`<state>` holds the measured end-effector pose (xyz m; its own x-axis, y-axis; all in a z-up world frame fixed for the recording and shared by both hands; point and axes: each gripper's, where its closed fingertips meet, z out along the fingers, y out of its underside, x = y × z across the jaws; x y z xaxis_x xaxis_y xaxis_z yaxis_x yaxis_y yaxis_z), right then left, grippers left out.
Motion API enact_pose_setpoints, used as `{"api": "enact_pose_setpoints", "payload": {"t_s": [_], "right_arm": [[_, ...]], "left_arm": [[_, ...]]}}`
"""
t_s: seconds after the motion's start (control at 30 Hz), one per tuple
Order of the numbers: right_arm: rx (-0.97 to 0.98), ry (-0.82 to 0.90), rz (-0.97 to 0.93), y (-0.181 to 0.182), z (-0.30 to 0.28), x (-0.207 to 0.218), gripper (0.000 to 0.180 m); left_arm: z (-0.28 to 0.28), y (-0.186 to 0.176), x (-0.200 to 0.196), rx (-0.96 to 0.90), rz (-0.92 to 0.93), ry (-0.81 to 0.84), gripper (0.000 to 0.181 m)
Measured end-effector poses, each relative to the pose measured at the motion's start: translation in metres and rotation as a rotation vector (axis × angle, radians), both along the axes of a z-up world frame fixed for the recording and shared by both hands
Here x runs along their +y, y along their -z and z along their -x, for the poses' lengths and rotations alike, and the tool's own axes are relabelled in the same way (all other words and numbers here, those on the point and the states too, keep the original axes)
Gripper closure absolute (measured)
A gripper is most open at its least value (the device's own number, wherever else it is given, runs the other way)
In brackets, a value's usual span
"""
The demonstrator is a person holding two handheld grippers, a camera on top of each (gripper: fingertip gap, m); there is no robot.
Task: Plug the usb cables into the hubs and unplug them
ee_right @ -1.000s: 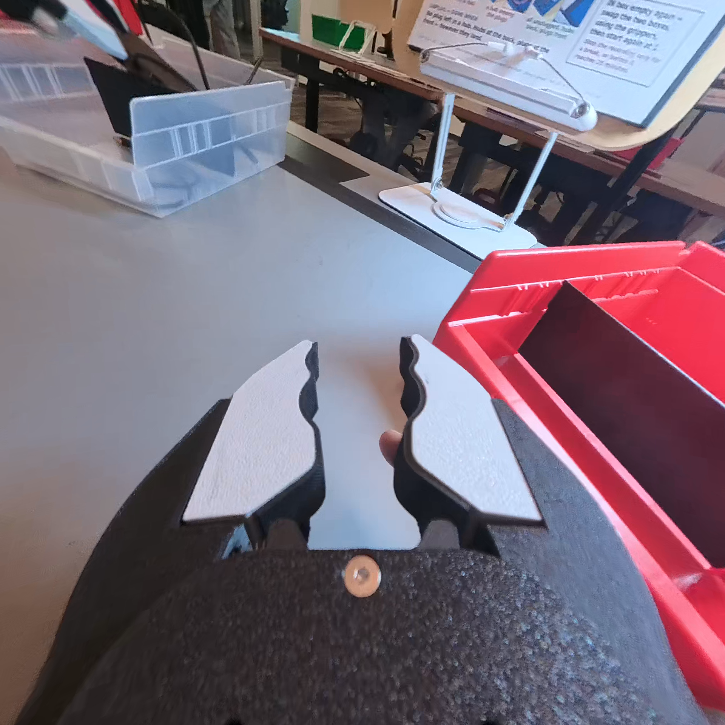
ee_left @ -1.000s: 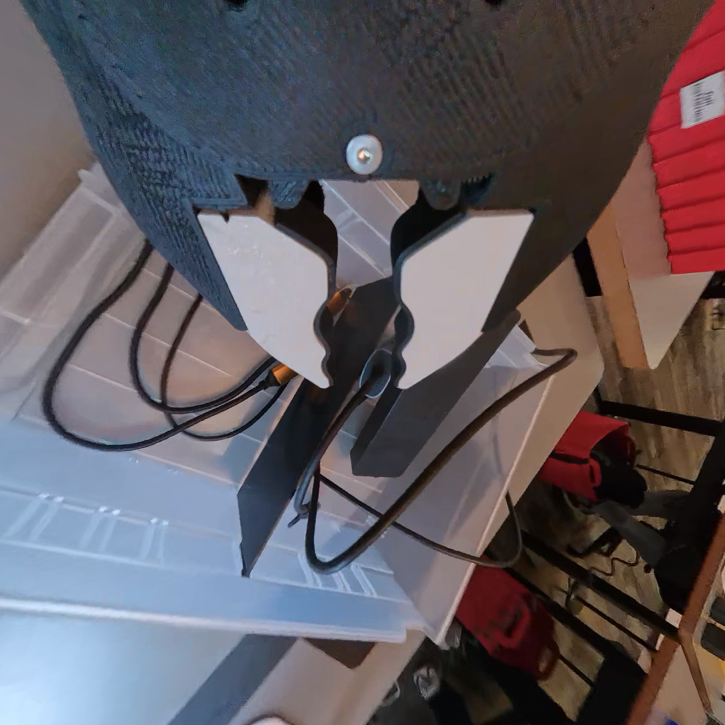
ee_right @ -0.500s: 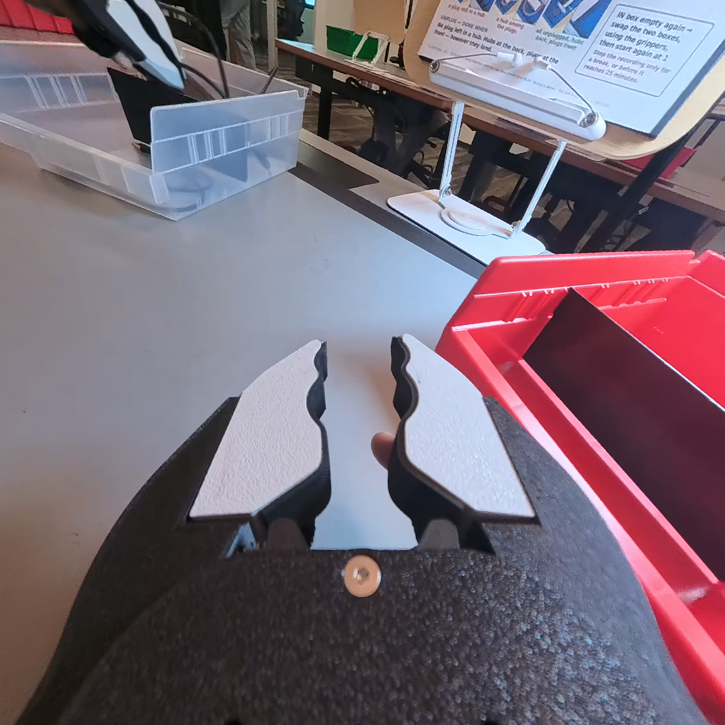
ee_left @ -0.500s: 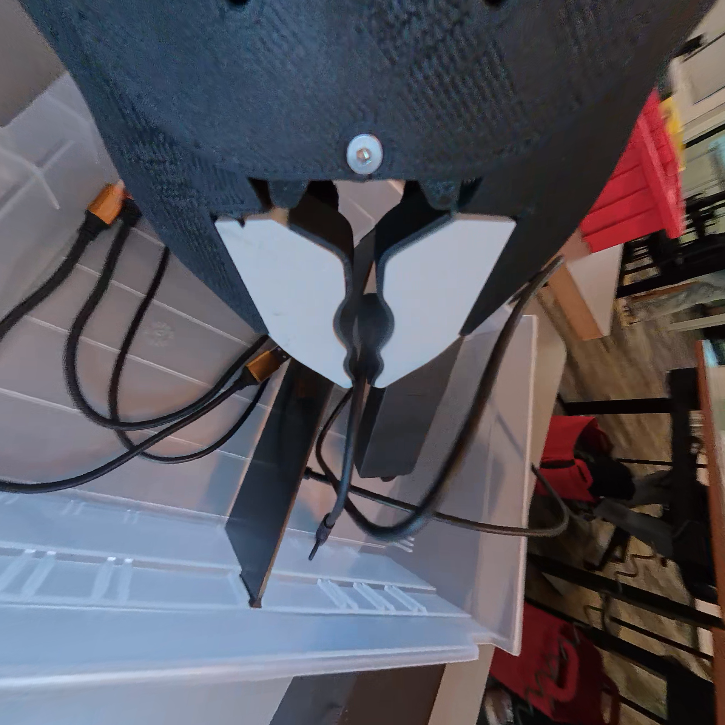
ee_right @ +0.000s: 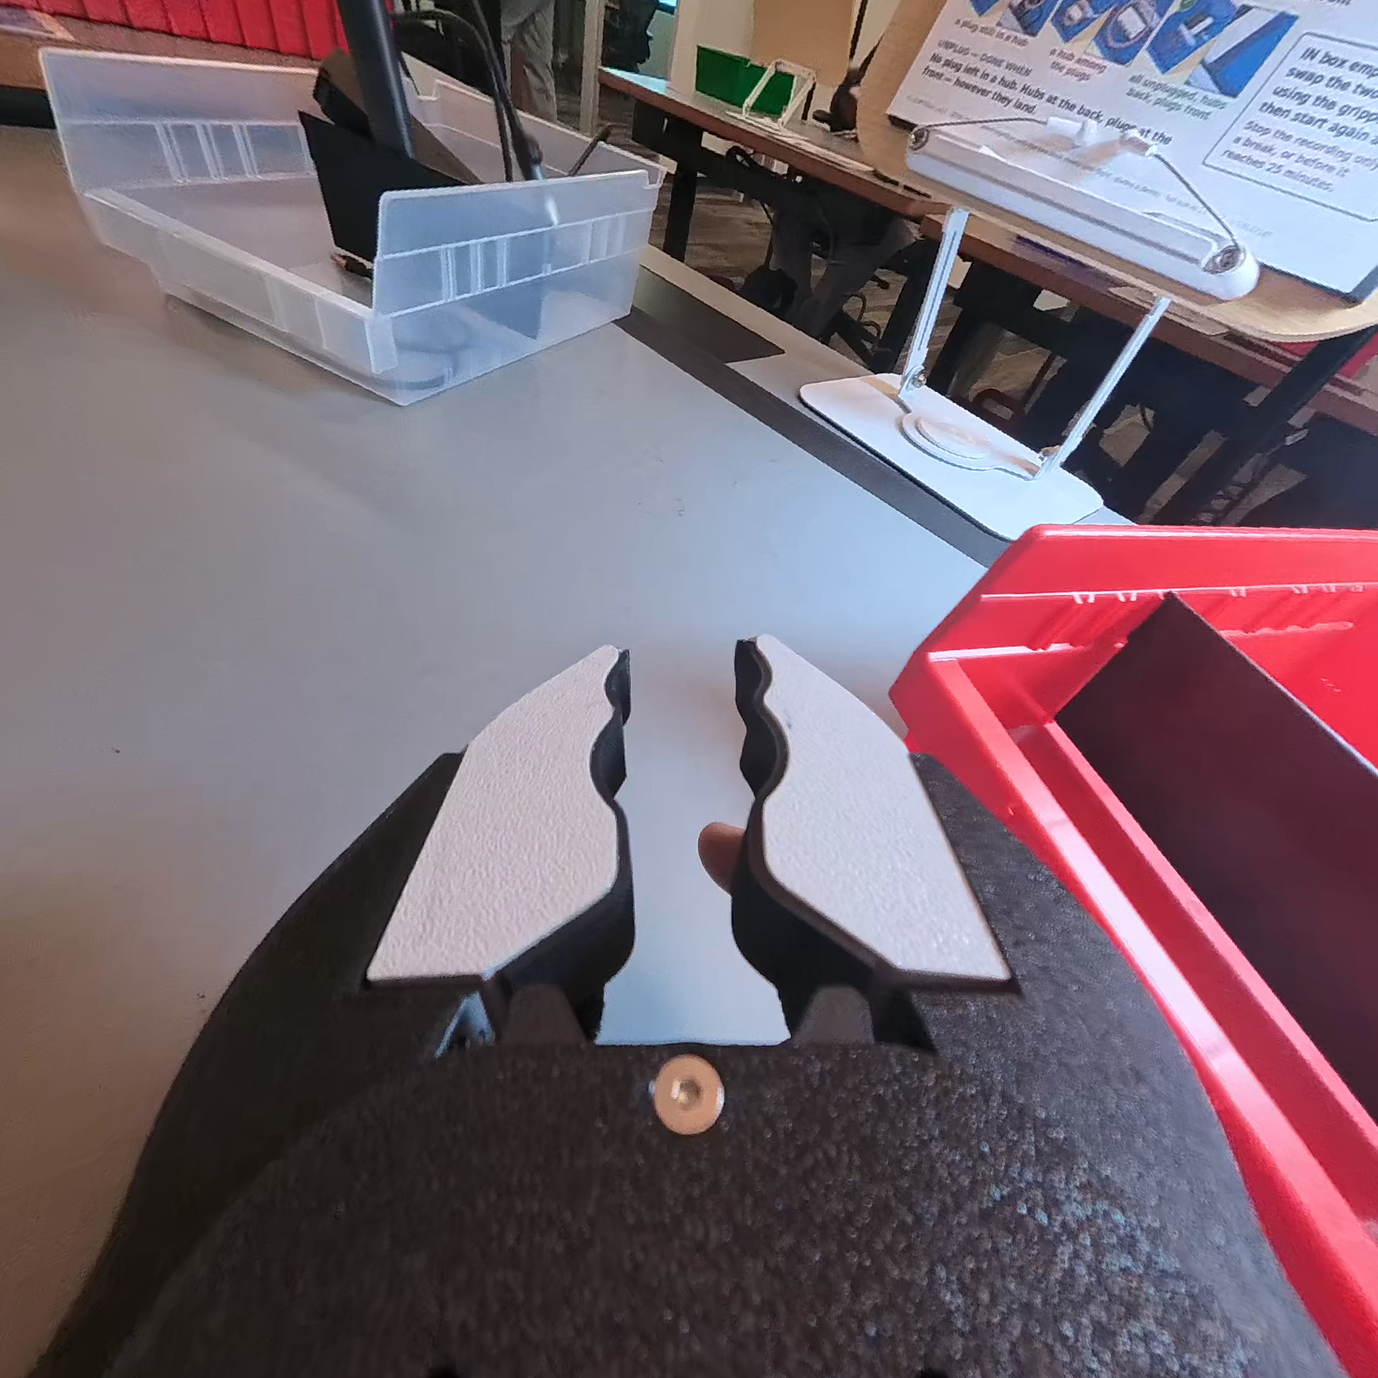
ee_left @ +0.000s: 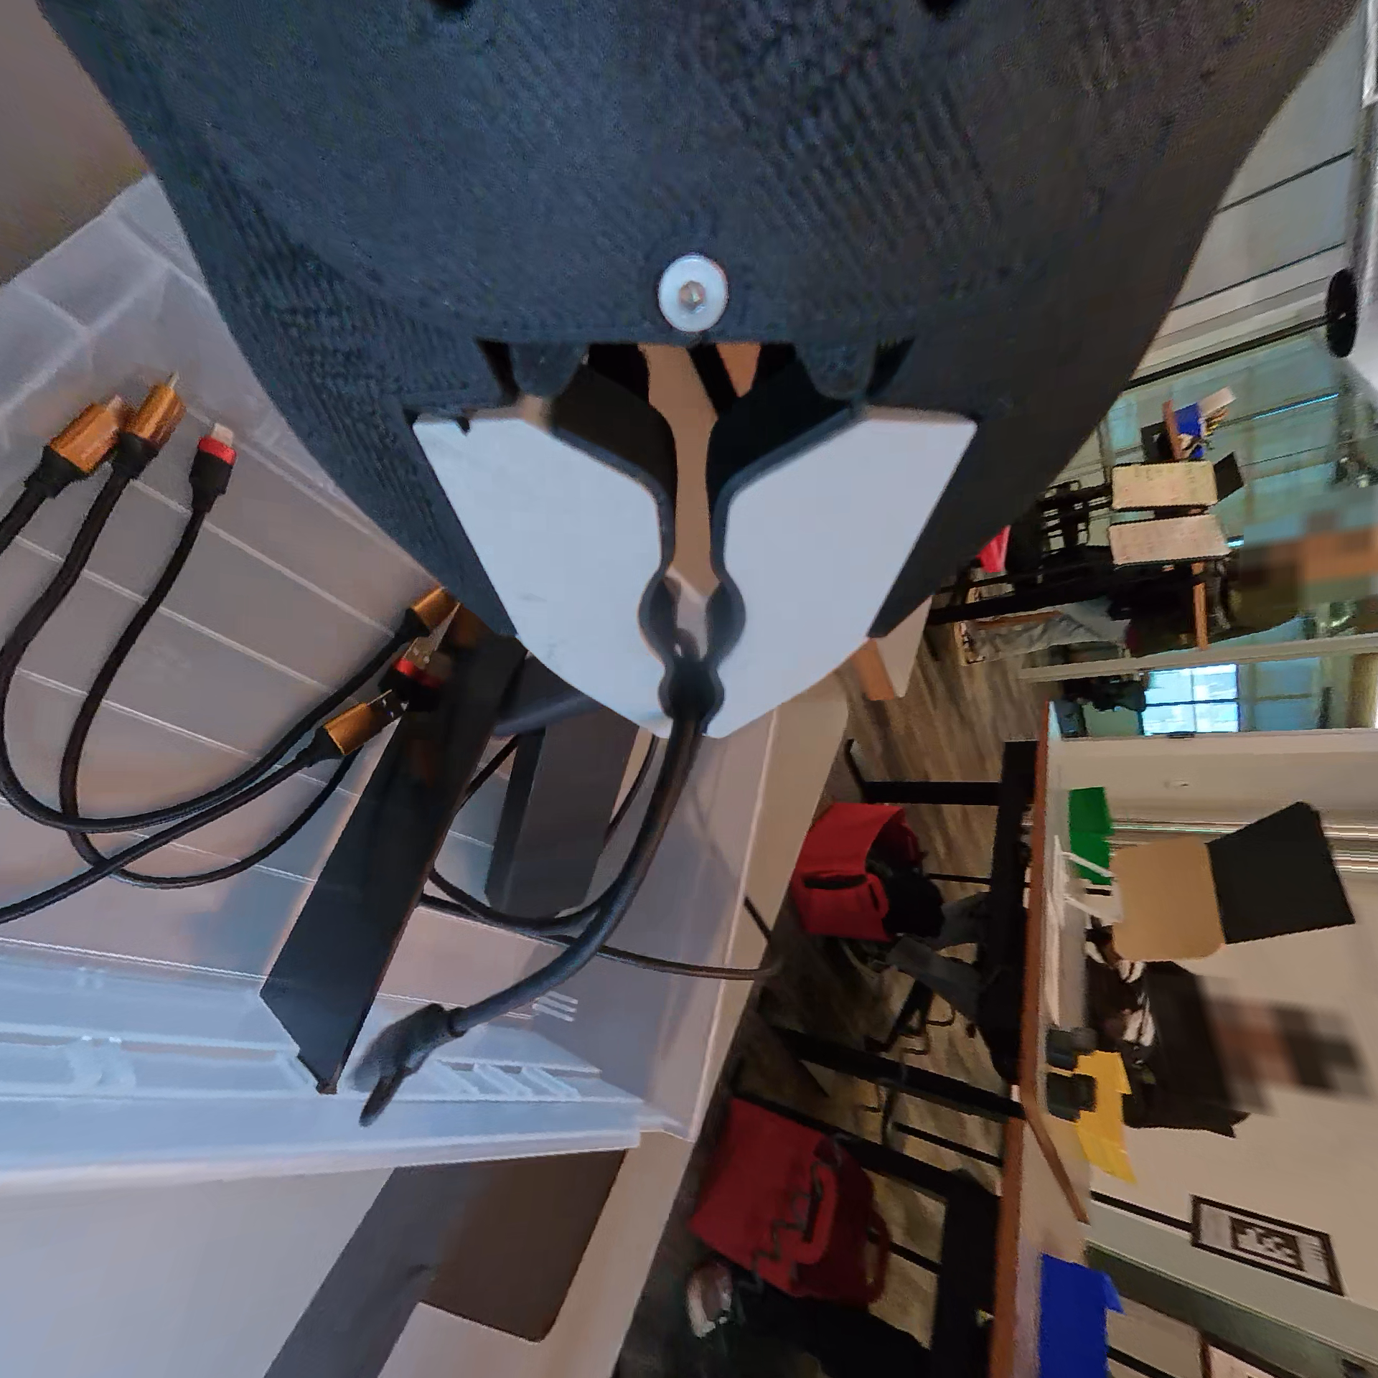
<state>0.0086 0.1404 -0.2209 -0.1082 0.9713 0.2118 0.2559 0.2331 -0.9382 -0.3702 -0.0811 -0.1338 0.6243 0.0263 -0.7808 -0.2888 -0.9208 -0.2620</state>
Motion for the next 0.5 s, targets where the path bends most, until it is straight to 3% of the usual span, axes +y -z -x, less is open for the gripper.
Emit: {"api": "enact_pose_setpoints", "payload": {"t_s": [0.3,0.5], "right_arm": [[-0.006,-0.018,-0.018,0.003,0.001,-0.007,0.154],[0.022,-0.007,-0.031,-0.001,-0.002,-0.005,0.154]], "left_arm": [[-0.059,-0.075,-0.013,0.126,-0.073,0.037,0.179],[-0.123,-0.099,0.004,0.089,-0.173,0.129,0.18]]}}
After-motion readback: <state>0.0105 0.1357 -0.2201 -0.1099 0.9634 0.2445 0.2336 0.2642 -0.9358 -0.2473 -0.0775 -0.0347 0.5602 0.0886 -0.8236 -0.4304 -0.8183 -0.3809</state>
